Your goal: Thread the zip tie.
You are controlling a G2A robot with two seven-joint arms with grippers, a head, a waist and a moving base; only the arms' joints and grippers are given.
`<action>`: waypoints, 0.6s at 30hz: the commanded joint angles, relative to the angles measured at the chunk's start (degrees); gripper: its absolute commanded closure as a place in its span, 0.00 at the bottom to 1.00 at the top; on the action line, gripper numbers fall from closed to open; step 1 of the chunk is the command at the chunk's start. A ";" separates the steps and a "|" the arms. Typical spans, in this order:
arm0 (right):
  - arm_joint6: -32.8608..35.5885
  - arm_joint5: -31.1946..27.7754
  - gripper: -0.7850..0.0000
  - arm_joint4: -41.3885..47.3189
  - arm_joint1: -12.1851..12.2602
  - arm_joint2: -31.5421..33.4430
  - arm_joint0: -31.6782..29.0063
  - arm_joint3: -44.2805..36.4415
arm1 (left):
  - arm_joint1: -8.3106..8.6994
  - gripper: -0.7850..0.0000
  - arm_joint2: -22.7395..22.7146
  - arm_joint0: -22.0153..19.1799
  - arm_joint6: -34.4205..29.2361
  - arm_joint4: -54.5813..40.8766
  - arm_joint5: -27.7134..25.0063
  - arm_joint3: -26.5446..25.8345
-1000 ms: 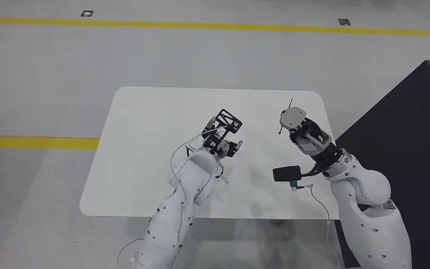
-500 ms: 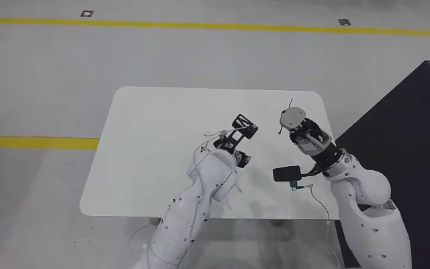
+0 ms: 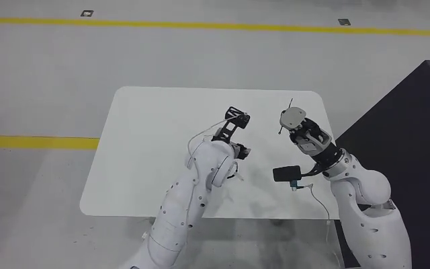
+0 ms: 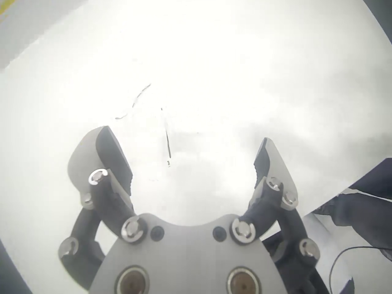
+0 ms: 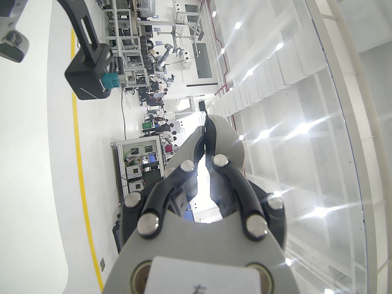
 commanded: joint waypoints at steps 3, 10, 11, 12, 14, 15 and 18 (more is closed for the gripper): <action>0.00 0.00 1.00 0.00 0.00 0.00 0.00 0.00 | -0.54 0.00 -0.61 -3.00 -4.92 -2.64 3.83 4.78; 0.00 0.00 1.00 0.00 0.00 0.00 0.00 0.00 | -1.42 0.00 1.15 -6.80 -3.66 -4.49 4.70 11.83; 0.00 0.00 1.00 0.00 0.00 0.00 0.00 0.00 | -1.56 0.00 1.65 -7.30 -2.75 -4.34 4.70 12.76; 0.00 0.00 1.00 0.00 0.00 0.00 0.00 0.00 | -1.73 0.00 1.91 -7.80 -2.01 -4.70 4.96 13.82; 0.00 0.00 1.00 0.00 0.00 0.00 0.00 0.00 | -2.04 0.00 2.41 -9.01 0.00 -4.75 5.74 15.62; 0.00 0.00 1.00 0.00 0.00 0.00 0.00 0.00 | -2.20 0.01 2.41 -9.35 1.21 -5.30 6.34 16.39; 0.00 0.00 1.00 0.00 0.00 0.00 0.00 0.00 | -2.53 0.08 2.11 -11.13 2.17 -6.34 7.41 20.70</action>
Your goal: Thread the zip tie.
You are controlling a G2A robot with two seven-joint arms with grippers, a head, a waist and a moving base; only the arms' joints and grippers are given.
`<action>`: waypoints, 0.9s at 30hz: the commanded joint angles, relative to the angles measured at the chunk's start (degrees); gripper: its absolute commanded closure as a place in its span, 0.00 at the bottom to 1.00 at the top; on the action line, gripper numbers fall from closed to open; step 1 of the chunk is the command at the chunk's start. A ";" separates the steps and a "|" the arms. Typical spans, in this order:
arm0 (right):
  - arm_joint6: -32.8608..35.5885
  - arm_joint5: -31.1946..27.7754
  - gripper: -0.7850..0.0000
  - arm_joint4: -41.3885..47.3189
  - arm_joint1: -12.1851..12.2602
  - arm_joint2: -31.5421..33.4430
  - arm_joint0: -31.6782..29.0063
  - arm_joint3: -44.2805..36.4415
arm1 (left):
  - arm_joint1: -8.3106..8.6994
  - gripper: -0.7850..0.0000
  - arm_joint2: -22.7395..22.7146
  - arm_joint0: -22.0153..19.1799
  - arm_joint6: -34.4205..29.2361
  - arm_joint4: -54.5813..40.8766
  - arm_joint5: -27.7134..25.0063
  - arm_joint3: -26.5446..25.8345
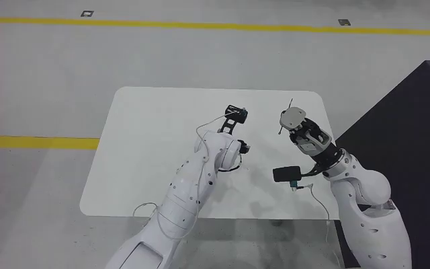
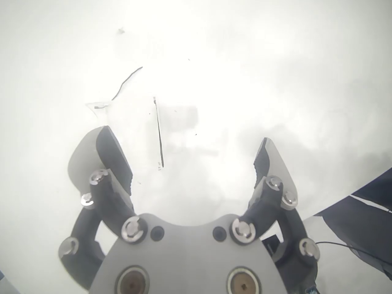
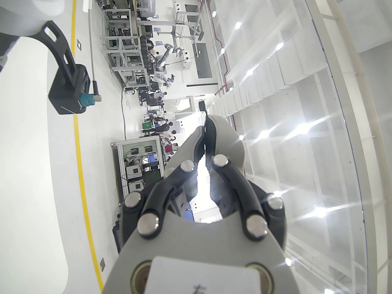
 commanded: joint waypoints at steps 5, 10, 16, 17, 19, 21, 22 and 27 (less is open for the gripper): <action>0.00 0.00 1.00 0.00 0.00 0.00 0.00 0.00 | -0.29 0.07 -1.76 -3.44 0.44 -2.35 1.39 8.46; 0.00 0.00 1.00 0.00 0.00 0.00 0.00 0.00 | -0.53 0.05 -1.97 -5.25 0.39 -3.55 0.84 13.54; 0.00 0.00 1.00 0.00 0.00 0.00 0.00 0.00 | -1.40 0.07 -0.64 -7.22 1.23 -5.44 -0.15 17.89; 0.00 0.00 1.00 0.00 0.00 0.00 0.00 0.00 | -1.53 0.08 -0.51 -7.62 1.48 -5.65 -0.06 18.64; 0.00 0.00 1.00 0.00 0.00 0.00 0.00 0.00 | -1.78 0.16 -0.37 -8.40 1.71 -6.31 0.02 20.09; 0.00 0.00 1.00 0.00 0.00 0.00 0.00 0.00 | -2.00 0.20 -0.23 -9.08 1.90 -6.80 0.20 21.53; 0.00 0.00 1.00 0.00 0.00 0.00 0.00 0.00 | -2.11 0.22 -0.14 -9.34 1.88 -7.03 0.34 22.24; 0.00 0.00 1.00 0.00 0.00 0.00 0.00 0.00 | -2.58 0.27 0.32 -10.33 2.40 -7.60 1.15 25.07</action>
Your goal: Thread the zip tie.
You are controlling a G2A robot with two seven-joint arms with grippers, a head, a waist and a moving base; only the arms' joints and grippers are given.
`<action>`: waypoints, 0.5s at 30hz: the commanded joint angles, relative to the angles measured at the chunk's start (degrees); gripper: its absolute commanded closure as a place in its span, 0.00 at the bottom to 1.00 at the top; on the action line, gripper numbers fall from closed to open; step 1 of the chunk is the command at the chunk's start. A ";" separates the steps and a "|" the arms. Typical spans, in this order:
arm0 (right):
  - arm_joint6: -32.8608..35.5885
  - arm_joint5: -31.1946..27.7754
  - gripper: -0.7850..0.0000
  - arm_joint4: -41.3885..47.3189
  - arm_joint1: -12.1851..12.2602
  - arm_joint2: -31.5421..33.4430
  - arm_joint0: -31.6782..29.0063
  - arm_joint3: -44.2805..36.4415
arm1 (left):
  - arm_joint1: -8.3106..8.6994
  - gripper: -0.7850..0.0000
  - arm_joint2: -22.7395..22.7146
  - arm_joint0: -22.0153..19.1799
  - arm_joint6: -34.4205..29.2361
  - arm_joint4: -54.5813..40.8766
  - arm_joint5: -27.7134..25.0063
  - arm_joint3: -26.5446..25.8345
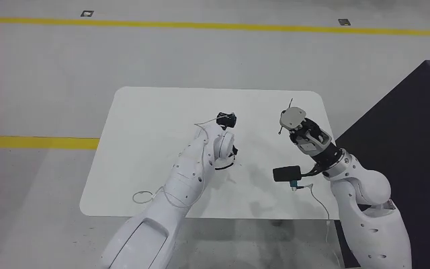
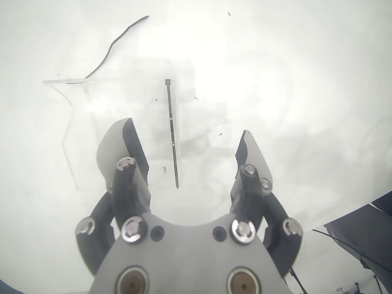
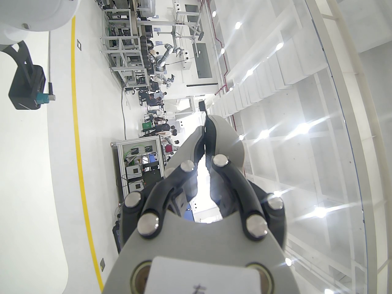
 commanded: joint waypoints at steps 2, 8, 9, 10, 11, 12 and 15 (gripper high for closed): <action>0.00 0.00 1.00 0.00 0.00 0.00 0.00 0.00 | -0.23 0.29 -0.03 -0.60 0.22 -0.80 0.14 1.50; 0.00 0.00 1.00 0.00 0.00 0.00 0.00 0.00 | -0.63 0.37 0.40 -1.43 0.44 -1.24 0.37 3.77; 0.00 0.00 1.00 0.00 0.00 0.00 0.00 0.00 | -0.71 0.38 0.45 -1.53 0.56 -1.43 0.38 3.99; 0.00 0.00 1.00 0.00 0.00 0.00 0.00 0.00 | -0.79 0.42 0.56 -1.60 0.59 -1.50 0.46 4.28; 0.00 0.00 1.00 0.00 0.00 0.00 0.00 0.00 | -0.87 0.44 0.66 -1.76 0.49 -1.52 0.57 4.51; 0.00 0.00 1.00 0.00 0.00 0.00 0.00 0.00 | -0.96 0.46 0.79 -1.84 0.47 -1.62 0.53 4.70; 0.00 0.00 1.00 0.00 0.00 0.00 0.00 0.00 | -1.17 0.55 1.08 -2.28 0.24 -1.58 0.91 5.27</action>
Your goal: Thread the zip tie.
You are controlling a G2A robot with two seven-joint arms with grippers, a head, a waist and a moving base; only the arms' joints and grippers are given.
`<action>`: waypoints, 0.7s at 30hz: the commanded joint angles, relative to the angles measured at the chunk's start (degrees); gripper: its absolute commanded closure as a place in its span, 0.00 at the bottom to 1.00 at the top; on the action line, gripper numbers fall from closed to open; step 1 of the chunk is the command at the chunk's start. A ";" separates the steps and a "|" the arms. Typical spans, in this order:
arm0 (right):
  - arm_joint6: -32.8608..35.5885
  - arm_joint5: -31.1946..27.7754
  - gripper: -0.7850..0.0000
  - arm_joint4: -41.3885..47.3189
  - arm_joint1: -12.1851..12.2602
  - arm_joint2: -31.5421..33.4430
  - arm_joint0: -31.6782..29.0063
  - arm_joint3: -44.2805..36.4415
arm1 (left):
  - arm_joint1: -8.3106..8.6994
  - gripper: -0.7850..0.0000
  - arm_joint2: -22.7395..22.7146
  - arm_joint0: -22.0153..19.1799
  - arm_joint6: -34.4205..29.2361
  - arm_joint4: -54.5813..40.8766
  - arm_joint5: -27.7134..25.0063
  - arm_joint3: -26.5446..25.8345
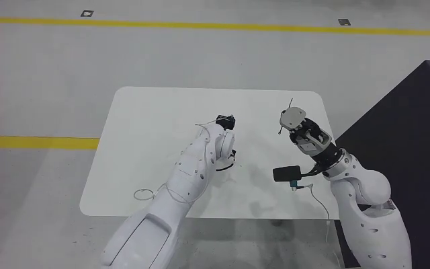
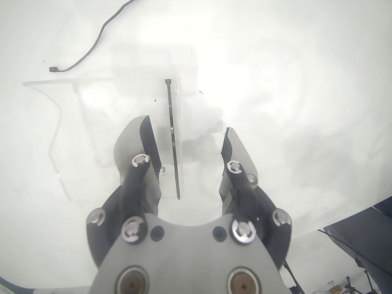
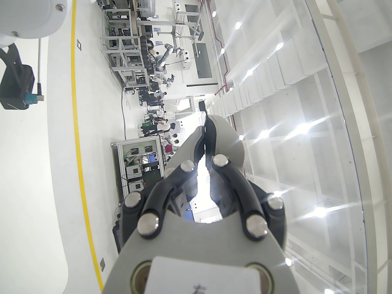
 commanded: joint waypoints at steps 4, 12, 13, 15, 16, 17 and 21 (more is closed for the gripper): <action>0.00 0.00 1.00 0.00 0.00 0.00 0.00 0.00 | -0.31 0.67 0.37 -0.37 -0.17 -0.18 0.46 0.56; 0.00 0.00 1.00 0.00 0.00 0.00 0.00 0.00 | -0.40 0.66 0.25 -0.44 -0.53 -0.63 0.55 0.46; 0.00 0.00 1.00 0.00 0.00 0.00 0.00 0.00 | -0.38 0.67 0.27 -0.42 -0.62 -0.51 0.56 0.38; 0.00 0.00 1.00 0.00 0.00 0.00 0.00 0.00 | -0.33 0.67 0.21 -0.18 -0.73 -0.51 0.58 0.25; 0.00 0.00 1.00 0.00 0.00 0.00 0.00 0.00 | -0.30 0.67 0.20 -0.13 -0.84 -0.41 0.65 0.13; 0.00 0.00 1.00 0.00 0.00 0.00 0.00 0.00 | -0.27 0.68 0.21 -0.03 -1.04 -0.25 0.83 0.10; 0.00 0.00 1.00 0.00 0.00 0.00 0.00 0.00 | -0.11 0.71 -0.03 0.24 -1.30 -0.04 1.40 -0.60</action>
